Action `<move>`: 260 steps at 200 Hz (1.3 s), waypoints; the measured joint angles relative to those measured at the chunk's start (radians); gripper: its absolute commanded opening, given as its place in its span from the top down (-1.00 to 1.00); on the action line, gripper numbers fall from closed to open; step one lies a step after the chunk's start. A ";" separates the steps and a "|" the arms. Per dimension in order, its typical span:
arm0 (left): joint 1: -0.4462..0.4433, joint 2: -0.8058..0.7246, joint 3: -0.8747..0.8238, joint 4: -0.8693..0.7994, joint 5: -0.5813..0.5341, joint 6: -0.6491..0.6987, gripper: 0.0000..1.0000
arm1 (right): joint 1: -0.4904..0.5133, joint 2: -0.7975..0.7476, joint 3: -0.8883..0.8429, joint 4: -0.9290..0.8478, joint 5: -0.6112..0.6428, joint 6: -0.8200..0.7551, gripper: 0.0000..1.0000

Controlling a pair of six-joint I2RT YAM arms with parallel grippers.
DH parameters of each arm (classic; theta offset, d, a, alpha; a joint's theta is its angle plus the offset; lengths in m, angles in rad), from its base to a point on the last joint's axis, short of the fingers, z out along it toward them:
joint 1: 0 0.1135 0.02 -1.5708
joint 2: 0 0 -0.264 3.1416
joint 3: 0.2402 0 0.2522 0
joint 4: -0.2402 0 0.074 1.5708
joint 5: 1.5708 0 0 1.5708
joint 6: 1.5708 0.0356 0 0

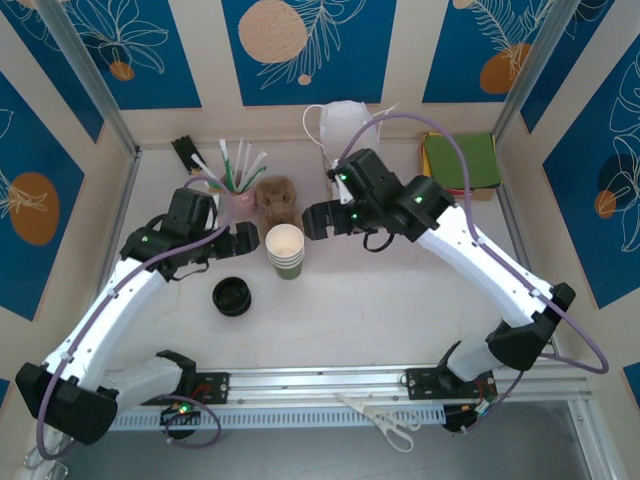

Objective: Pack the takeout coffee

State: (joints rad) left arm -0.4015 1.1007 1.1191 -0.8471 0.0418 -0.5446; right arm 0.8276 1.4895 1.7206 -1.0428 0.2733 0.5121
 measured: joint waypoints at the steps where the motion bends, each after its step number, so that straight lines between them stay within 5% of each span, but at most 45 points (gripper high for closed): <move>1: 0.000 0.001 0.000 0.000 -0.001 0.000 -1.00 | 0.003 0.004 0.000 0.000 -0.001 0.002 -0.98; 39: 0.000 0.019 -0.003 -0.035 -0.060 -0.001 -1.00 | 0.041 0.105 0.000 0.024 -0.022 0.033 -1.00; 91: 0.002 -0.071 -0.105 -0.069 -0.125 -0.029 -1.00 | 0.042 0.205 0.017 0.038 -0.085 0.040 -0.67; 131: 0.002 -0.152 -0.165 -0.093 -0.169 -0.053 -1.00 | 0.026 0.258 0.056 0.040 -0.134 0.034 -0.29; 155: 0.002 -0.171 -0.172 -0.091 -0.174 -0.057 -1.00 | 0.008 0.280 0.071 0.040 -0.161 0.022 0.12; 260: 0.002 -0.159 -0.176 -0.051 -0.121 -0.056 -1.00 | -0.036 0.419 0.137 0.002 -0.199 0.016 0.26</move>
State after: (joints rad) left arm -0.3992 0.9417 0.9432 -0.8978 -0.0792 -0.6003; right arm 0.7914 1.9083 1.8572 -1.0409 0.0742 0.5285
